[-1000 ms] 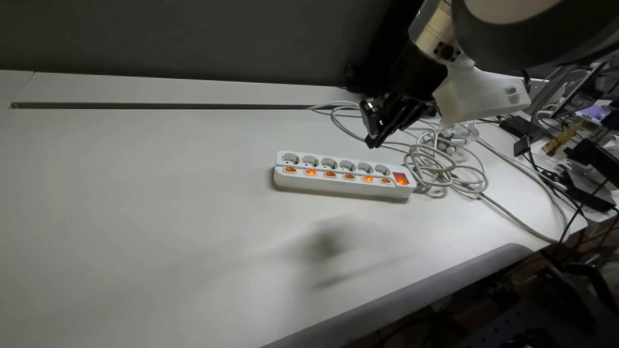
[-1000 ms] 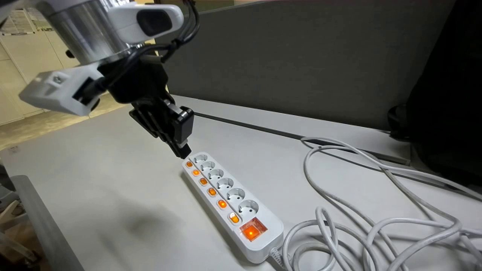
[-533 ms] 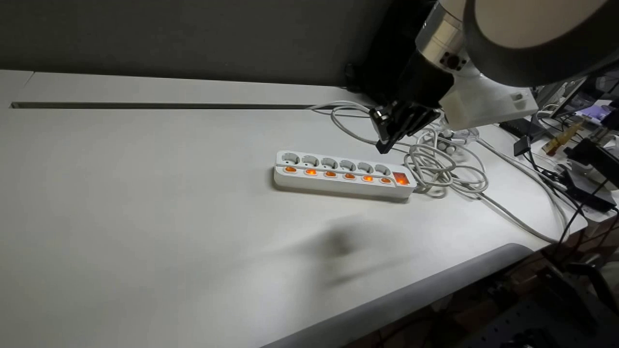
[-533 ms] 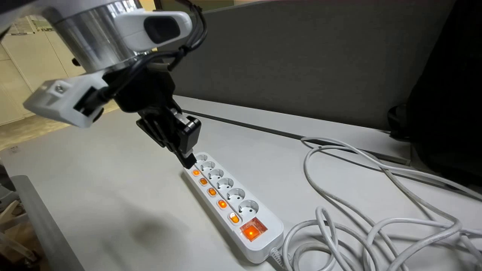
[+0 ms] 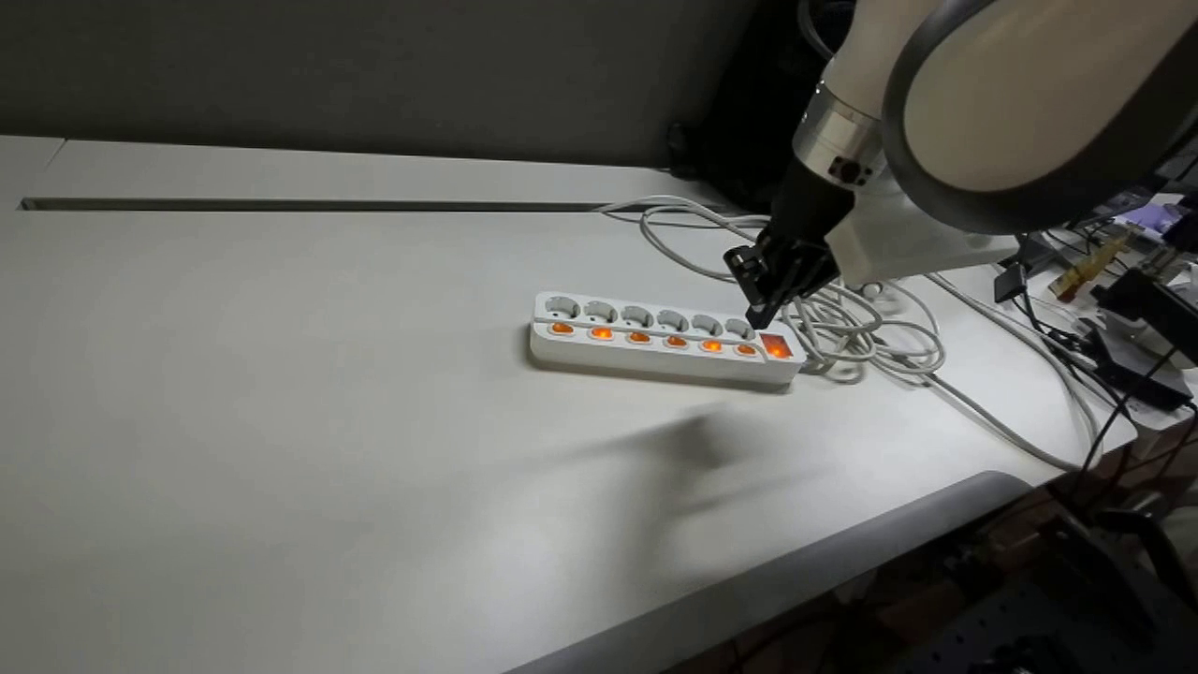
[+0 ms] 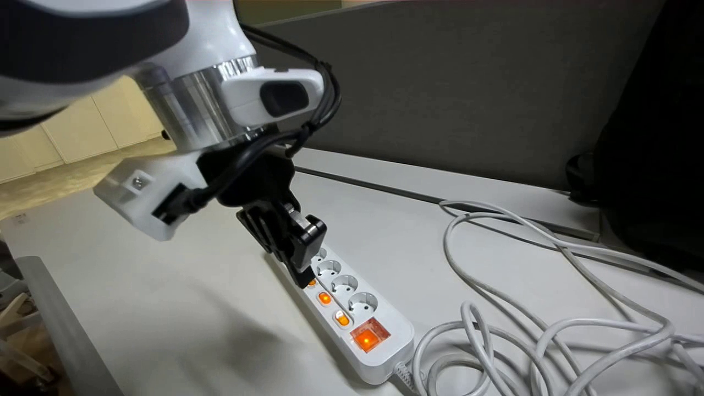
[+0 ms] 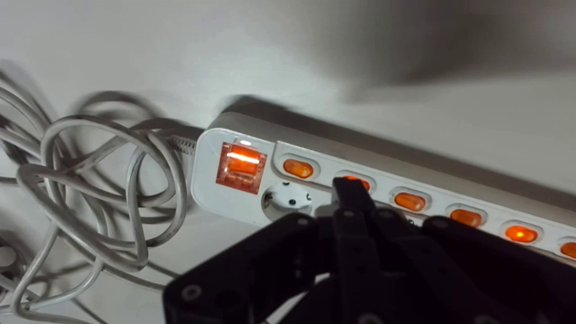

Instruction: Turn on the third slot button of the extension cord from the right side

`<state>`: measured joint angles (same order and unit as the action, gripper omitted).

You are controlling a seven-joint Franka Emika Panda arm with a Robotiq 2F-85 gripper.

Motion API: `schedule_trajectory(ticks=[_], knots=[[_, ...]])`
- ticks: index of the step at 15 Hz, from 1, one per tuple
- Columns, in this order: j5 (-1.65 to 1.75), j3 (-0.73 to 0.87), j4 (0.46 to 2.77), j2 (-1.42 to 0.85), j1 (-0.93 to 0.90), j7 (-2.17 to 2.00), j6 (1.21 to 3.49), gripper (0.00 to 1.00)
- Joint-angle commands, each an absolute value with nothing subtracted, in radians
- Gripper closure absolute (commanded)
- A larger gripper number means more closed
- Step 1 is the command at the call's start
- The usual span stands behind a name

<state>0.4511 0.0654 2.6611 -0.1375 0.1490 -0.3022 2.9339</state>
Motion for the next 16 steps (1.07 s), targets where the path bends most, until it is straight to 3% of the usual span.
schedule_trajectory(ticks=[1,16], knots=[[0.467,0.068,2.603,-0.224,0.114,-0.37,2.948,1.0],[0.392,0.107,2.512,-0.397,0.007,-0.444,3.108,1.0]])
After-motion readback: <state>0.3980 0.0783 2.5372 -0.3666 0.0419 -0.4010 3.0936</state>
